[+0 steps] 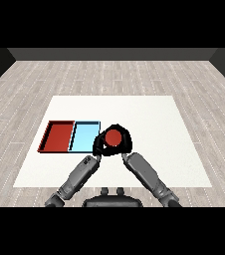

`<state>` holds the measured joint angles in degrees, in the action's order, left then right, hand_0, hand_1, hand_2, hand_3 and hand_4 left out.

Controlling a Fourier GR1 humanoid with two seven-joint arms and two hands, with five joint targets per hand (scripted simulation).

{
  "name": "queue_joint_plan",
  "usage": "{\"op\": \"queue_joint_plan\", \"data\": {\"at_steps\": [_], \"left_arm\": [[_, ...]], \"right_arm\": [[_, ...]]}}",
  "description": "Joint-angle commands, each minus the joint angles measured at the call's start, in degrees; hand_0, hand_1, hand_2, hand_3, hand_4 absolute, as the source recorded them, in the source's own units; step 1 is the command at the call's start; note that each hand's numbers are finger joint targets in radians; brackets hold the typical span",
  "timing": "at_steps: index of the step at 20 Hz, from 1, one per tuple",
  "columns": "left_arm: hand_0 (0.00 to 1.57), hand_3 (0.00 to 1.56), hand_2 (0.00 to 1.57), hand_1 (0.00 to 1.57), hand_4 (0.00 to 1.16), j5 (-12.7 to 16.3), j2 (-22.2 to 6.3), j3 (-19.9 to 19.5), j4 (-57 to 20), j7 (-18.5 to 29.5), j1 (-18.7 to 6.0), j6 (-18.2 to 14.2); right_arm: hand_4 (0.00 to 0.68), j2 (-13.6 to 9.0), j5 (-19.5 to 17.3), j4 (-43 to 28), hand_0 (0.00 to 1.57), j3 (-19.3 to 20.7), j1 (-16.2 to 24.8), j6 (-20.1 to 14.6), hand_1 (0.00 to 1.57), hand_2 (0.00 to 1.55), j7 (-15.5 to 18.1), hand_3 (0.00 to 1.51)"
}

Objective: Pick the red can and put it in the red box

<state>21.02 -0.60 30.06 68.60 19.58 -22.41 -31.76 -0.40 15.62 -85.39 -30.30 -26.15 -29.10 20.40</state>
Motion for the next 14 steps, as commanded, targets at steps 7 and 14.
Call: {"op": "queue_joint_plan", "data": {"at_steps": [7, 14], "left_arm": [[1.57, 1.51, 1.57, 1.57, 1.15, 1.65, 0.59, 0.35, 2.11, 8.30, 0.67, -0.65], [1.57, 1.50, 1.57, 1.57, 1.14, -2.52, 0.25, 1.44, 5.78, 4.29, 2.12, -6.06]], "right_arm": [[0.000, 0.39, -4.60, 0.05, 0.00, -1.06, 1.24, -1.08, 0.00, 0.00, -6.86, 0.00], [0.000, -1.60, -2.57, -1.24, 0.00, 1.45, 4.35, 2.68, 0.00, 0.00, -6.54, 0.00]]}}
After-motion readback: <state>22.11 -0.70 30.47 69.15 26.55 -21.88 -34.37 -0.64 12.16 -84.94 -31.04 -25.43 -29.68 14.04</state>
